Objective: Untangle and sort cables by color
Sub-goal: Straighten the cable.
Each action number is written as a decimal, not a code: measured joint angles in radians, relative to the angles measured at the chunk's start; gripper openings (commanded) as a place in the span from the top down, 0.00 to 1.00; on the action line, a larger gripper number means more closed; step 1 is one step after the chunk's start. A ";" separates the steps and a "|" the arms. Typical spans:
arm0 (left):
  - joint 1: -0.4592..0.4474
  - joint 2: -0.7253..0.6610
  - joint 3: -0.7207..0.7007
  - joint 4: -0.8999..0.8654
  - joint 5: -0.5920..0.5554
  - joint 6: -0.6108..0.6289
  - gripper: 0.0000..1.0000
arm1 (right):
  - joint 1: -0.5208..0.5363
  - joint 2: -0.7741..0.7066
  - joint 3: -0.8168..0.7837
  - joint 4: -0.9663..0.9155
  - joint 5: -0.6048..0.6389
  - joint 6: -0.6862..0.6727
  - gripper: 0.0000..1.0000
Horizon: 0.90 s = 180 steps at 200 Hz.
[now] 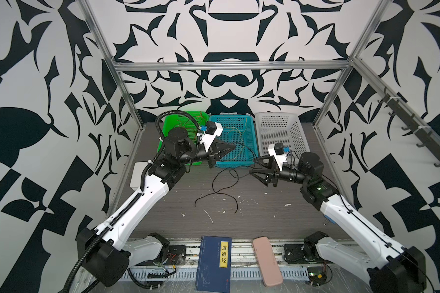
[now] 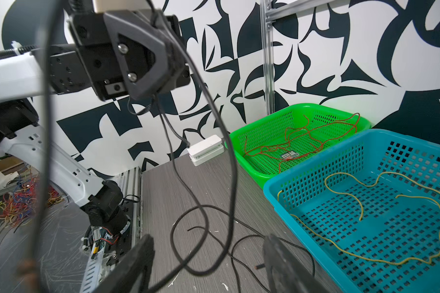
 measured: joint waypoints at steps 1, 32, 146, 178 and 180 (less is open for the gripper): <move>0.000 0.000 0.000 0.000 0.000 0.000 1.00 | 0.000 0.000 0.002 -0.002 0.001 -0.003 0.34; 0.000 0.000 0.000 0.002 0.006 -0.005 1.00 | 0.000 0.017 0.041 -0.037 0.021 -0.011 0.52; 0.000 0.000 0.008 -0.001 0.021 -0.007 1.00 | 0.002 0.126 0.069 -0.066 -0.087 -0.007 0.42; 0.000 0.000 0.015 0.005 0.028 -0.023 1.00 | 0.002 0.129 0.066 -0.059 -0.079 -0.005 0.52; 0.000 0.000 0.016 0.005 0.029 -0.024 1.00 | 0.002 0.130 0.066 -0.059 -0.078 -0.002 0.54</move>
